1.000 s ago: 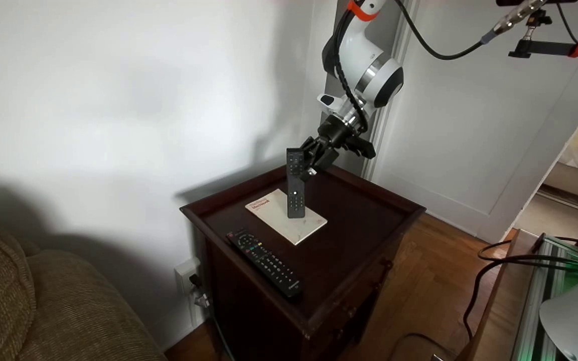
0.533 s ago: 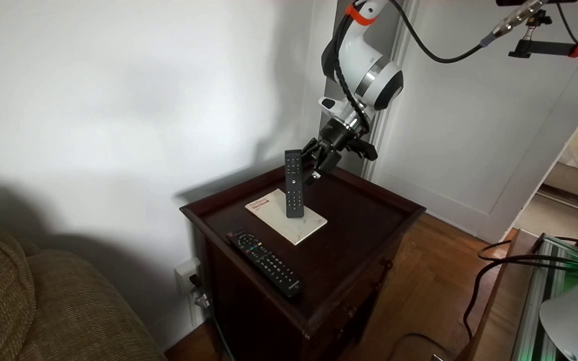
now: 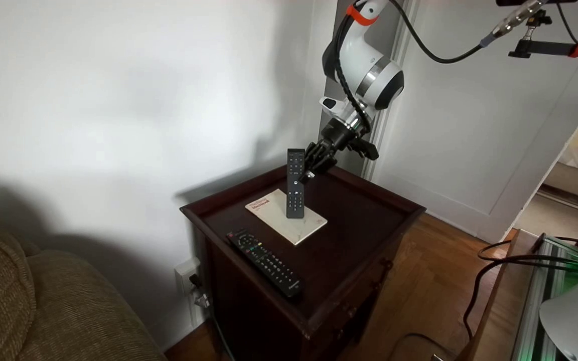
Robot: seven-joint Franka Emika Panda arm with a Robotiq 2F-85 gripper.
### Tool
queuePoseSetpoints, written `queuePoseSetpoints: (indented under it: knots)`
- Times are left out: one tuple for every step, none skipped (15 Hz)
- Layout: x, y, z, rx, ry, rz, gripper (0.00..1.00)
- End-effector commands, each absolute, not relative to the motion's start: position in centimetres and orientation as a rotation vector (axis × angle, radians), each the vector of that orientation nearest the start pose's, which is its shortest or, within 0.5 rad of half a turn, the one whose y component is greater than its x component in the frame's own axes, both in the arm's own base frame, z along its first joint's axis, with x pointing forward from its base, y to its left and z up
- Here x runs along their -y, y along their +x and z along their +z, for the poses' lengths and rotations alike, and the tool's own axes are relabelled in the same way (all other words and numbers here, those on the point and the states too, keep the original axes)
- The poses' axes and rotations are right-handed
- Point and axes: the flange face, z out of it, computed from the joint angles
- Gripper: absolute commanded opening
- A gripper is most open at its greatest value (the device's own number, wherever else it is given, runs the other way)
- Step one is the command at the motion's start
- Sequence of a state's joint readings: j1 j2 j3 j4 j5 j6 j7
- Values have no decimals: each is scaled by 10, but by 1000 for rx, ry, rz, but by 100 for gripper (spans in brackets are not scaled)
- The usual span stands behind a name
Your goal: Turn over the remote
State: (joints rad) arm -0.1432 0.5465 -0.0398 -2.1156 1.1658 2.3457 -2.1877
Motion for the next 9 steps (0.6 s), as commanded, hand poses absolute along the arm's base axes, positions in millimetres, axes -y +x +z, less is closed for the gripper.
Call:
queuePoseSetpoints:
  knots:
    - [94,538,131,1259,-2261,-656,5]
    - [96,538,133,1249,-2264,-659,3]
    - [98,539,135,1243,-2264,-663,6]
    - [100,540,137,1238,-2268,-666,6]
    - [102,540,139,1237,-2270,-669,6]
    - [104,541,142,1235,-2272,-673,6]
    - [107,540,148,1234,-2269,-681,6]
    - [111,539,153,1229,-2269,-685,6]
    - [115,538,157,1226,-2264,-680,6]
